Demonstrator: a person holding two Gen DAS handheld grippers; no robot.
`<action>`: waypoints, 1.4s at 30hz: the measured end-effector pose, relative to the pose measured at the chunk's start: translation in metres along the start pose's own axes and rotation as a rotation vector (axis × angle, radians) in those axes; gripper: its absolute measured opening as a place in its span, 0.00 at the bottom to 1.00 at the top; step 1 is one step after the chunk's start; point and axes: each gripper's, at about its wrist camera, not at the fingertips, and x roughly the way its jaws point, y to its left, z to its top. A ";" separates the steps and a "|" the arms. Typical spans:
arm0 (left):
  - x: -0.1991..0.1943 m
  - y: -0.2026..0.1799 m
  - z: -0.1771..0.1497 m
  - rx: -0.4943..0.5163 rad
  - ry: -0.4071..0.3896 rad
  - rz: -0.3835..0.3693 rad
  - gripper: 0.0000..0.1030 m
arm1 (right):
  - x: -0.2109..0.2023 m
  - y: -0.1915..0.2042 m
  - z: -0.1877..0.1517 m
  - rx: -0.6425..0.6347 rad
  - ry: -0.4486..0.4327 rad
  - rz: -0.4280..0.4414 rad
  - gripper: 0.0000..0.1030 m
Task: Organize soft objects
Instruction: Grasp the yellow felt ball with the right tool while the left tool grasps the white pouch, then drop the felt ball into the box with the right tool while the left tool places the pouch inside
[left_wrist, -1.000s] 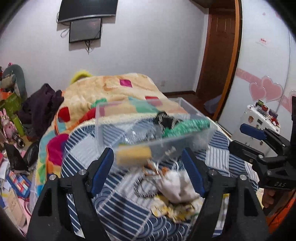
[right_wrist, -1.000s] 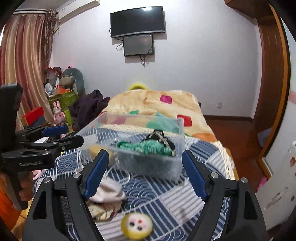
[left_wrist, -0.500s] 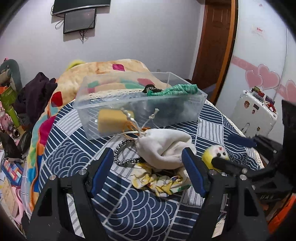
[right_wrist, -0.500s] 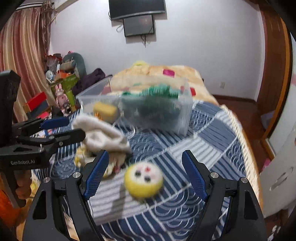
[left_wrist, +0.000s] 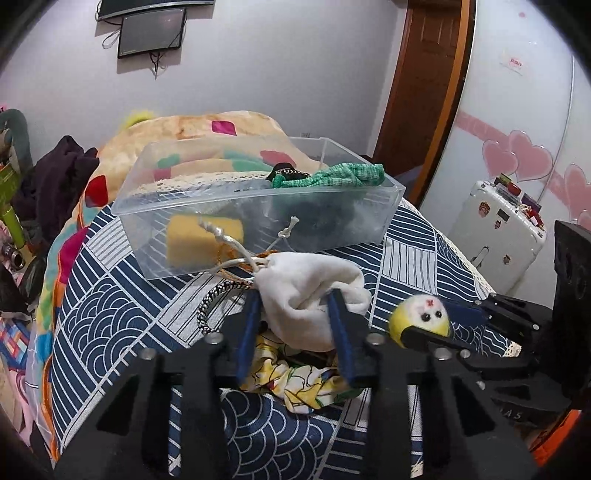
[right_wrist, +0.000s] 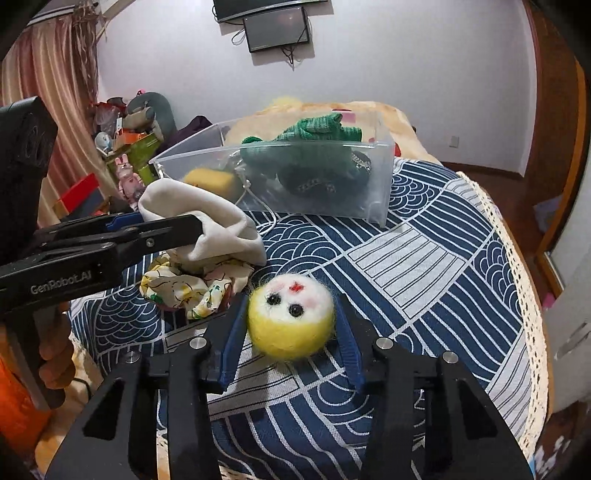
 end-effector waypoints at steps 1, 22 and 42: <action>-0.001 0.000 0.000 0.000 -0.002 -0.002 0.26 | -0.001 0.000 0.001 0.002 -0.006 -0.002 0.41; -0.071 0.023 0.038 -0.032 -0.215 0.030 0.19 | -0.033 0.010 0.060 -0.022 -0.210 -0.014 0.41; -0.039 0.064 0.068 -0.054 -0.184 0.113 0.13 | 0.011 0.016 0.117 -0.010 -0.253 -0.028 0.41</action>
